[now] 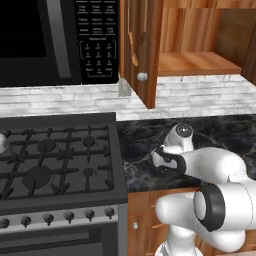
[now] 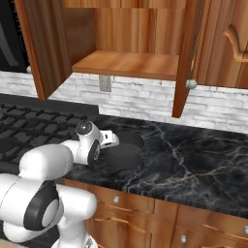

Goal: Pick the kettle from the cabinet and place it on a stove burner. Then pick the pot from the counter and place it on another stove burner. Finally, turn both burners on.

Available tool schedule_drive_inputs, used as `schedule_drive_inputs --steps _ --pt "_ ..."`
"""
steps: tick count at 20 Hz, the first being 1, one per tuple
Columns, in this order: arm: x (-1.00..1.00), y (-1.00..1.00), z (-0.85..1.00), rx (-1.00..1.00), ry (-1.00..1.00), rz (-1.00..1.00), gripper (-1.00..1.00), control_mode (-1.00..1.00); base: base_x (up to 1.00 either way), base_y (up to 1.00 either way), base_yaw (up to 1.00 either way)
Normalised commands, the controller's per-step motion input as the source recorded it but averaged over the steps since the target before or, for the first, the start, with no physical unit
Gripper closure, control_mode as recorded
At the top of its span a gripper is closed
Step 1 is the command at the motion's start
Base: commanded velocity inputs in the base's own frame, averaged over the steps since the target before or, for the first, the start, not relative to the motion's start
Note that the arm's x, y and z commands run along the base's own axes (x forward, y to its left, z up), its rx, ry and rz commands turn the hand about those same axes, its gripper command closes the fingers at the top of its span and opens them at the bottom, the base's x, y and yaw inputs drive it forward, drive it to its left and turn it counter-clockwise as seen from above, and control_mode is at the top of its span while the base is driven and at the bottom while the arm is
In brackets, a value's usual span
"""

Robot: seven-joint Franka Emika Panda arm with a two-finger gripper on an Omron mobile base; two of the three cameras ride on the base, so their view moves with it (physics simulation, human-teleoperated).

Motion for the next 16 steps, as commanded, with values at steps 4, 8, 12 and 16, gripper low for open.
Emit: schedule_drive_inputs --steps 4,8,12,16 --pt "0.22 0.0 -0.21 0.0 0.0 0.0 -1.0 -1.0 0.0 0.0 0.0" --pt "0.17 0.0 -0.19 0.0 0.0 0.0 -1.0 -1.0 0.0 0.0 0.0" --pt "0.13 0.0 -0.14 0.0 0.0 0.0 -1.0 -1.0 0.0 0.0 0.0" --pt "0.12 0.0 -0.14 0.0 0.0 0.0 -1.0 -1.0 0.0 0.0 0.0"
